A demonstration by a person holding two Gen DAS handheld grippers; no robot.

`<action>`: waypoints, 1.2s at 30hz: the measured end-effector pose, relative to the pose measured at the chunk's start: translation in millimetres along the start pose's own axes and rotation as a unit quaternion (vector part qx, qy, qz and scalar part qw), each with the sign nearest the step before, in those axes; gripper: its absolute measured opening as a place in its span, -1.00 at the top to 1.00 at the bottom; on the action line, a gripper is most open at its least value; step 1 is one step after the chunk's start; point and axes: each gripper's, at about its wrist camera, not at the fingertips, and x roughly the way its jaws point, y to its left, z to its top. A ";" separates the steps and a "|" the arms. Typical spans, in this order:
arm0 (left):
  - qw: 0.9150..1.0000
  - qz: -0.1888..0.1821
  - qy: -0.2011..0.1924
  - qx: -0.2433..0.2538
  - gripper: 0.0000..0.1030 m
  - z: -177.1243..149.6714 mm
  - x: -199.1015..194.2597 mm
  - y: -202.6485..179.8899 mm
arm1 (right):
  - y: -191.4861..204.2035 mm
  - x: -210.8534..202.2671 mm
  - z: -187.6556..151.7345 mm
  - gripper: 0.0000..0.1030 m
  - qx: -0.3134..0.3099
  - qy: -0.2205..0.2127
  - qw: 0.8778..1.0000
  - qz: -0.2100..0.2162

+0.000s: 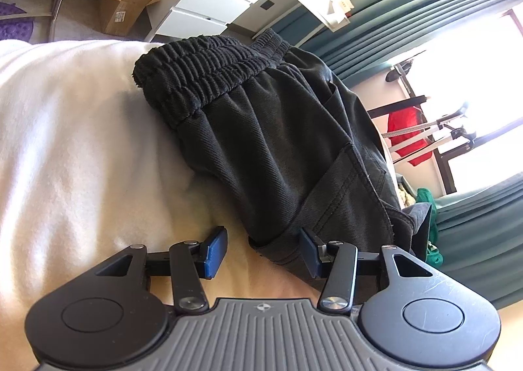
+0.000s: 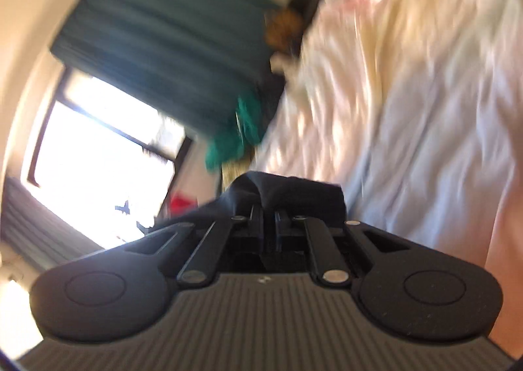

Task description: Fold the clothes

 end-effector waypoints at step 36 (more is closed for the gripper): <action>0.998 -0.032 0.005 -0.052 0.66 18.9 24.8 1.4 | -50.1 41.5 -24.5 0.32 -0.032 0.196 0.976 -0.088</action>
